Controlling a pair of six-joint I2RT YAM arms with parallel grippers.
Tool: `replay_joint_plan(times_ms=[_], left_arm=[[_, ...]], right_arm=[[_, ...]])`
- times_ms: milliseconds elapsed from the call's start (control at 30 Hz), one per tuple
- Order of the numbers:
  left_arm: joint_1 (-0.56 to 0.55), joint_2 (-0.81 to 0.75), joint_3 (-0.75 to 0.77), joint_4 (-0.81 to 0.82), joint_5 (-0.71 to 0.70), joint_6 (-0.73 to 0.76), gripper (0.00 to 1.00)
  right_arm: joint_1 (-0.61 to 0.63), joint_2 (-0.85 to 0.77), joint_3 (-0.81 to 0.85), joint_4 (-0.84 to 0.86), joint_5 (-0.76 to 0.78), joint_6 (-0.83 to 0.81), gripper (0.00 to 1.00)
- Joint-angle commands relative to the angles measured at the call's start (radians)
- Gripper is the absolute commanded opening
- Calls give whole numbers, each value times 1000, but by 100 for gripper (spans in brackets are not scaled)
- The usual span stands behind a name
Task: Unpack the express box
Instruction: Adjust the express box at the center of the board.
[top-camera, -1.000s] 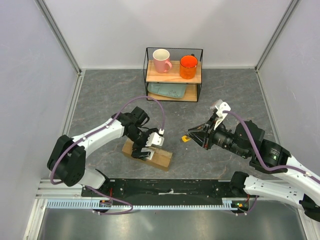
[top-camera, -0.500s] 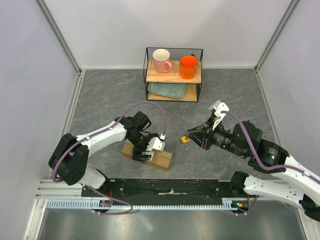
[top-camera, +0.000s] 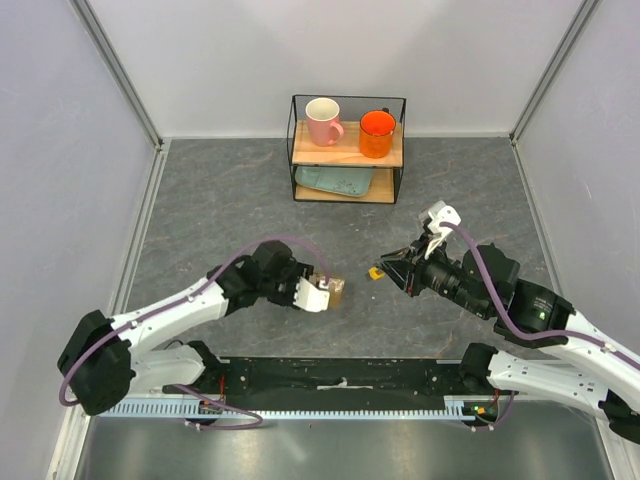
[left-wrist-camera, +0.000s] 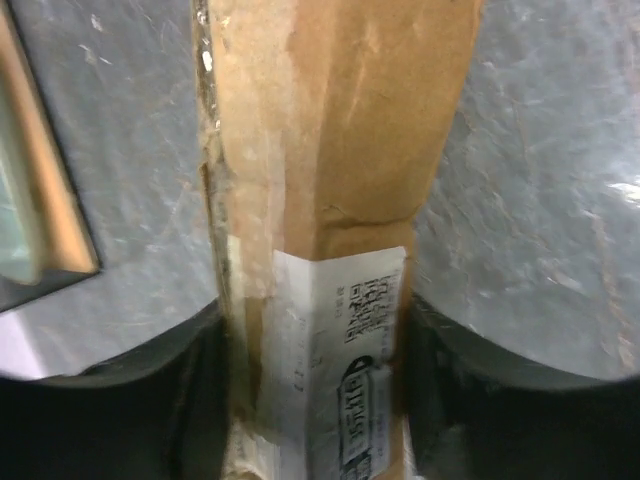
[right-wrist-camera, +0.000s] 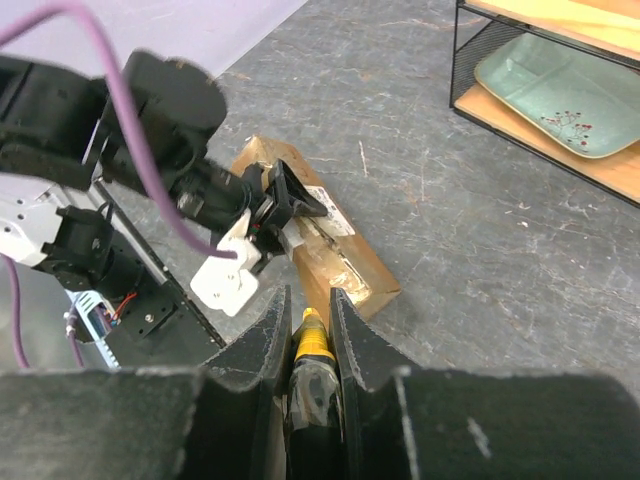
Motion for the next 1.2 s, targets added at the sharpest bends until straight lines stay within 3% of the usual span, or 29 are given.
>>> replay_joint_plan(times_ms=[0,67,133,167,267,400,533,567,667,767,900,1000,1100,1167], left_arm=[[-95,-46,-230,587,-261,64,73],[-164,-23,-330,746,-316,140,89],[-198,0,-392,788,-331,131,93],[-223,-1,-405,793,-335,127,99],[-240,-33,-442,776,-338,138,99],[-261,-75,-357,575,-362,35,99],[-287,-81,-158,224,-333,-183,99],[-292,-80,-58,64,-271,-268,99],[-292,-73,100,-168,-85,-401,99],[-292,-63,188,-287,56,-481,99],[-292,-64,208,-341,179,-505,99],[-284,-70,185,-298,129,-496,99],[-189,-55,217,-225,70,-473,99],[-62,10,291,-205,84,-470,99]], right_arm=[[-2,16,-8,10,74,-37,0],[0,25,-17,8,92,-43,0],[-2,28,-34,8,105,-41,0],[-2,27,-40,5,103,-40,0],[0,13,-68,-2,106,-32,0],[-2,5,-102,-1,102,-28,0],[0,24,-118,4,83,-25,0],[0,28,-121,7,77,-23,0],[0,35,-132,21,66,-18,0],[-2,32,-141,30,60,-9,0],[0,28,-152,34,59,0,0],[0,32,-158,41,57,5,0],[-2,35,-161,45,49,12,0],[0,33,-166,51,49,21,0]])
